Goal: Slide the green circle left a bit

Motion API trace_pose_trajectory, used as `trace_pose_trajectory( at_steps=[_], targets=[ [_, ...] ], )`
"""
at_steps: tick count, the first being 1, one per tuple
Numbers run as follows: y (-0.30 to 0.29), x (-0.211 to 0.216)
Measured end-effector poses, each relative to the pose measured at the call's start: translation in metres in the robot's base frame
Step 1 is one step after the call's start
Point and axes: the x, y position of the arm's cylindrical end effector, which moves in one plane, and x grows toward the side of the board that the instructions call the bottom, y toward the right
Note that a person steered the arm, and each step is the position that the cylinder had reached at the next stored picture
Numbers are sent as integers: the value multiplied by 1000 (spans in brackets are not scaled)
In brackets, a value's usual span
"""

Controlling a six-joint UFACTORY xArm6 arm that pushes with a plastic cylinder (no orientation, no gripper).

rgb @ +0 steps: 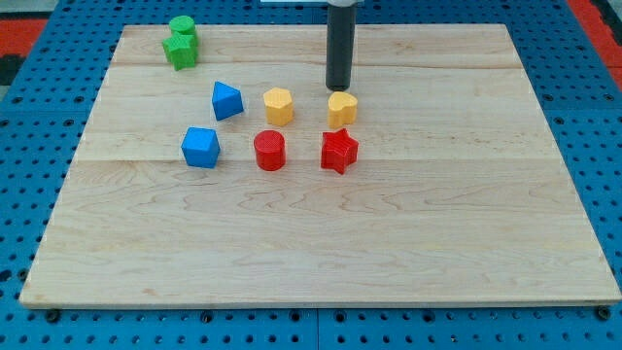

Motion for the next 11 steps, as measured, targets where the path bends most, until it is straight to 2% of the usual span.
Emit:
trace_pose_trajectory(
  at_steps=[1,2,3,4,5,6,7,8,9,11],
  targets=[
    [-29,8],
    [-31,2],
    [22,-8],
    [139,7],
    [171,77],
    [163,80],
    [161,-21],
    [94,-86],
    [35,-112],
    [-78,-110]
  ],
)
